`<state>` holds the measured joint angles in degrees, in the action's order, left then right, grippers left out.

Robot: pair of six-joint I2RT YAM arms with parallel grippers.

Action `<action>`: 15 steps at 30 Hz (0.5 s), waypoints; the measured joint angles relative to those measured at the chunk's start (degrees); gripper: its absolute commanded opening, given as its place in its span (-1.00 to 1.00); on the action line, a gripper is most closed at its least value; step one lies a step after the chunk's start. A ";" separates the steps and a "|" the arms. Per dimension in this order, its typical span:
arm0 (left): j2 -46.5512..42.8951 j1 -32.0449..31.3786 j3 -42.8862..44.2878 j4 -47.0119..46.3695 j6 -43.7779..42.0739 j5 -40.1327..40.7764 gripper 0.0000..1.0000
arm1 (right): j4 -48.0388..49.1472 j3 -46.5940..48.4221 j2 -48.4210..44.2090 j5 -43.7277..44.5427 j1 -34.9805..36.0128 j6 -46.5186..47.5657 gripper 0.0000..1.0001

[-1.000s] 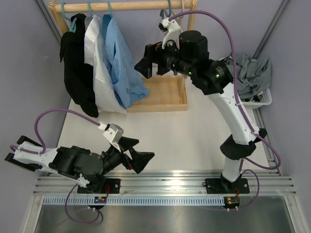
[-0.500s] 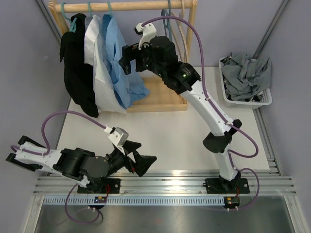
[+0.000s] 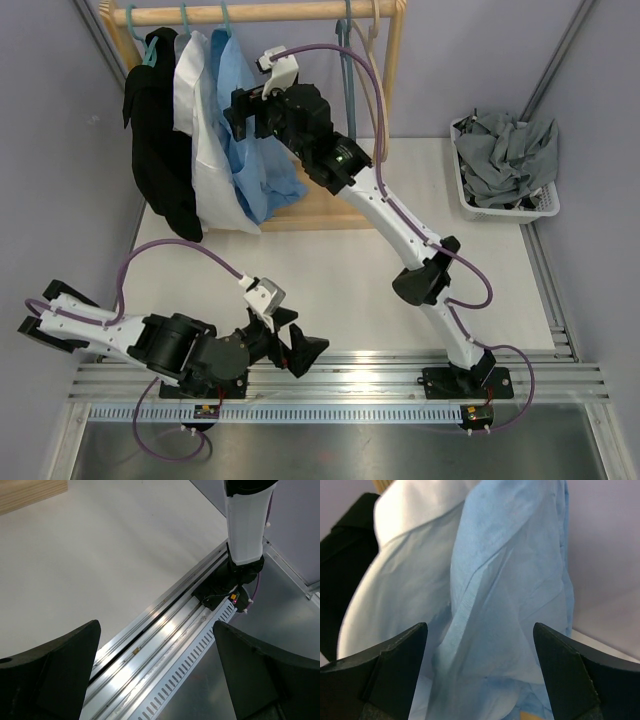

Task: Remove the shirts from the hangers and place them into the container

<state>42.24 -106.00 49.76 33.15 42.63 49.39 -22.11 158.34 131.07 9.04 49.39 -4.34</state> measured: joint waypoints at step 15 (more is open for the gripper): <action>-2.78 -0.63 -3.43 -2.05 1.46 -0.57 0.98 | 5.44 -0.13 3.61 5.57 -0.15 2.99 0.39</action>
<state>39.46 -106.63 46.33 31.09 44.10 48.82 -16.67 158.21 134.67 14.61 49.23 -1.34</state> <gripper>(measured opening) 0.987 0.731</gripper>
